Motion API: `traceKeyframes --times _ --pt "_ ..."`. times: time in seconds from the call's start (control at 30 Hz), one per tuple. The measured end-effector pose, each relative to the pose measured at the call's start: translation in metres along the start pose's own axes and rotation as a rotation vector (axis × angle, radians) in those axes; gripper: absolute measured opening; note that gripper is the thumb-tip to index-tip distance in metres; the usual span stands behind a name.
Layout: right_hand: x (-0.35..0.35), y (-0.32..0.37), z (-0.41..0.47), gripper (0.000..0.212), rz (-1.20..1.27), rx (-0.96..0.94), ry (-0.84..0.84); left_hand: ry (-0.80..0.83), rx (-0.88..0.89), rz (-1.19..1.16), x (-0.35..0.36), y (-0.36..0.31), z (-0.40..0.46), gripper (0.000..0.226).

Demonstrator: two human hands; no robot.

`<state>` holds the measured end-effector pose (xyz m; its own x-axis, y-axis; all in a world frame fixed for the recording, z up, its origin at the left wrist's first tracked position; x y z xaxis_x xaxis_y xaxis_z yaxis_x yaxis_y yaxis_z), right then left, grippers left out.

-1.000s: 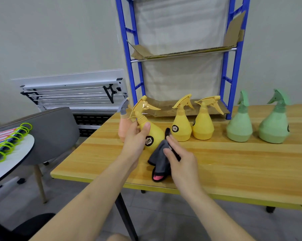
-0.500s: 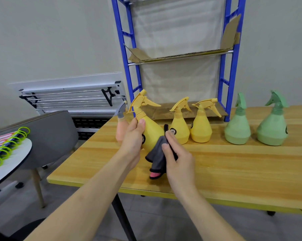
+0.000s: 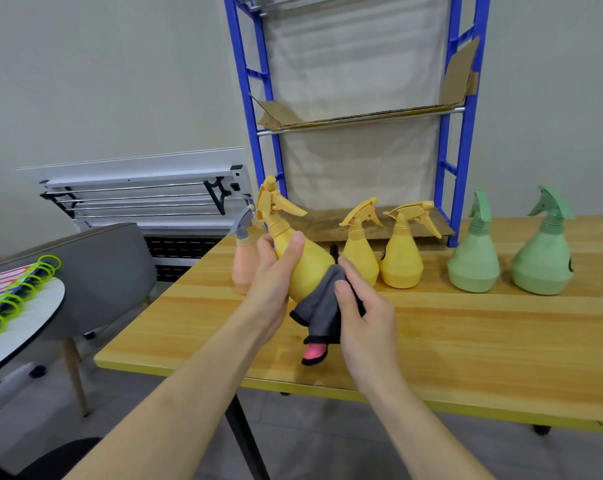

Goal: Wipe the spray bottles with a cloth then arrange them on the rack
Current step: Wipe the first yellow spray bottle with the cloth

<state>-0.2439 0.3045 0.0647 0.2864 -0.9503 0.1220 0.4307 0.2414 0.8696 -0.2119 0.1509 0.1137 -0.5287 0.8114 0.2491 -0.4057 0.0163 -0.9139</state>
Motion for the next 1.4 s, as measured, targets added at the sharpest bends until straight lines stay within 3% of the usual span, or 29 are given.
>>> traceKeyframes --times 0.2,0.4,0.5,0.57,0.63,0.8,0.87,0.97,1.07,1.27,1.4 --pt "0.008 0.008 -0.017 0.045 -0.100 -0.130 0.043 0.017 -0.009 0.035 0.002 -0.003 -0.002 0.028" --pt "0.006 -0.014 0.000 0.034 0.153 0.159 0.054 -0.022 -0.066 -0.093 -0.012 -0.004 -0.004 0.038" --pt "0.007 -0.008 0.002 0.031 0.193 0.177 0.027 -0.037 -0.065 -0.107 -0.014 -0.007 -0.003 0.053" --pt "0.005 0.000 0.001 0.029 0.180 0.138 0.013 -0.031 -0.075 -0.110 -0.016 -0.007 -0.001 0.079" --pt "0.003 0.006 -0.001 0.033 0.135 0.093 0.008 0.002 -0.088 -0.088 -0.015 -0.005 0.004 0.087" --pt "0.008 0.017 -0.014 0.043 -0.090 -0.115 0.004 0.007 -0.095 0.057 -0.008 -0.003 0.011 0.042" --pt "0.011 0.023 -0.017 0.046 -0.158 -0.207 -0.005 -0.014 -0.055 0.064 -0.004 -0.008 0.005 0.042" --pt "0.015 0.035 -0.017 0.048 -0.216 -0.322 -0.004 0.014 0.017 0.096 0.000 -0.010 -0.001 0.062" --pt "0.017 0.038 -0.017 0.049 -0.250 -0.375 0.010 0.027 0.011 0.064 -0.002 -0.009 -0.003 0.050" --pt "0.016 0.024 -0.014 0.046 -0.125 -0.187 0.050 0.044 0.017 0.005 -0.003 -0.013 -0.004 0.026" --pt "0.010 0.005 -0.005 0.040 0.065 0.068 0.080 -0.029 0.004 -0.019 -0.015 -0.012 -0.003 0.040"
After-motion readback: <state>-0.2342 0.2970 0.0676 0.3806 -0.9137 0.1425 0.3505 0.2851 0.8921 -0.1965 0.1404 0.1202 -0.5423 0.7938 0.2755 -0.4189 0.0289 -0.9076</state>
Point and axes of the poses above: each hand's wrist, its own z-axis towards the middle knuckle, its own x-axis out of the palm, y = z × x, the point moved 8 cm from there along z, towards the middle knuckle, and after that the axes turned 2 degrees about -y, right-handed, at the moved point
